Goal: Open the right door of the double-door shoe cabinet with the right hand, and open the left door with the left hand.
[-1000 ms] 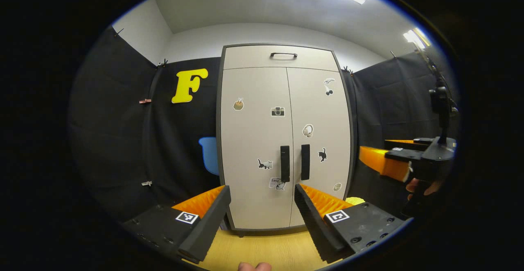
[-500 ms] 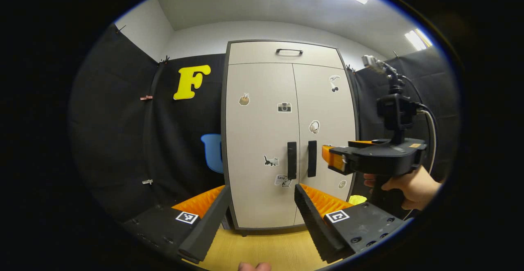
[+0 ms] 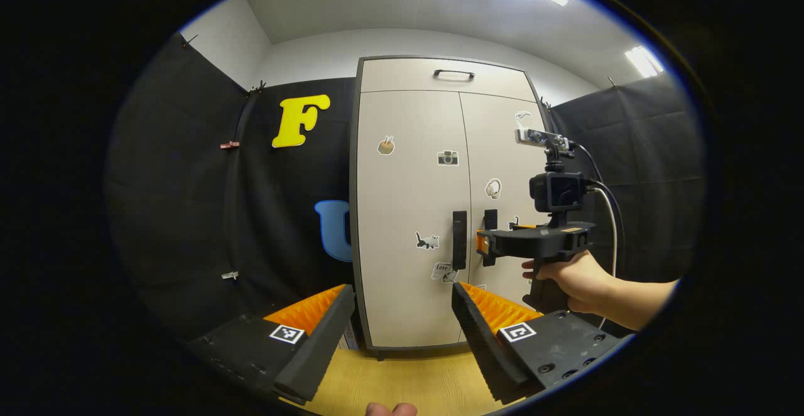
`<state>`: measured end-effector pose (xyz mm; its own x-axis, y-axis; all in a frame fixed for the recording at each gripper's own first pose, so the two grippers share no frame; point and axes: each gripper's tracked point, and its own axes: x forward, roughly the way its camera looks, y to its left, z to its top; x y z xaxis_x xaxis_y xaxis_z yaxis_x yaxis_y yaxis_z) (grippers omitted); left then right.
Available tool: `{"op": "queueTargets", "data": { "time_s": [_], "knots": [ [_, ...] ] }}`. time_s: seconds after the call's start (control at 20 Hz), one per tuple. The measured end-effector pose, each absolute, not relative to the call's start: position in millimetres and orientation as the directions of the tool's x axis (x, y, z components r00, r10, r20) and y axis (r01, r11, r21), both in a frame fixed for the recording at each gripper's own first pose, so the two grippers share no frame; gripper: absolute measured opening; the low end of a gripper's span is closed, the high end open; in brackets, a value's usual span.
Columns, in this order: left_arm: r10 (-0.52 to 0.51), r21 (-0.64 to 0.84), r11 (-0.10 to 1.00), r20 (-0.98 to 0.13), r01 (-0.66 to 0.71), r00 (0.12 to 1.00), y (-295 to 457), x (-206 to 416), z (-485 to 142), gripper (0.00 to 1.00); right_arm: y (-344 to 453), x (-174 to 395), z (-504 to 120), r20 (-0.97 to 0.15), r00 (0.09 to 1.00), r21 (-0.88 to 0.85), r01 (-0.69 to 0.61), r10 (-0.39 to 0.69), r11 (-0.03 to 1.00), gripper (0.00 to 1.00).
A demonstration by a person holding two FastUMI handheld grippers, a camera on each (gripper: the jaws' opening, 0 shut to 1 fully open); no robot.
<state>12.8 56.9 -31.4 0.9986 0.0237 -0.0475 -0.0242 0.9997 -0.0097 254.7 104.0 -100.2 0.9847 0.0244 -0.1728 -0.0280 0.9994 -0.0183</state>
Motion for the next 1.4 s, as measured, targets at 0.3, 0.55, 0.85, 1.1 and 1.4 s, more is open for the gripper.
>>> {"op": "queueTargets", "data": {
  "time_s": [0.3,0.55,0.85,1.1,1.4],
  "knots": [
    [0.047,-0.026,0.998,-0.069,-0.049,0.997,72,17,-43,0.97,107,280,-115,-0.182,0.983,-0.004,-0.023,0.022,1.000,0.94],
    [0.059,-0.044,0.997,-0.071,-0.063,0.996,78,22,-47,0.97,106,285,-120,-0.189,0.982,-0.009,0.013,-0.015,1.000,0.52],
    [0.071,-0.047,0.996,-0.074,-0.074,0.995,79,22,-48,0.97,108,286,-121,-0.177,0.983,-0.071,0.030,-0.043,0.997,0.28],
    [0.078,-0.042,0.996,-0.066,-0.081,0.995,74,12,-44,0.97,107,283,-118,-0.184,0.983,-0.045,-0.001,-0.008,0.999,0.13],
    [0.106,-0.032,0.994,-0.075,-0.109,0.992,73,0,-43,0.97,104,268,-112,-0.186,0.978,0.003,-0.094,0.093,0.996,0.13]
  ]
}}
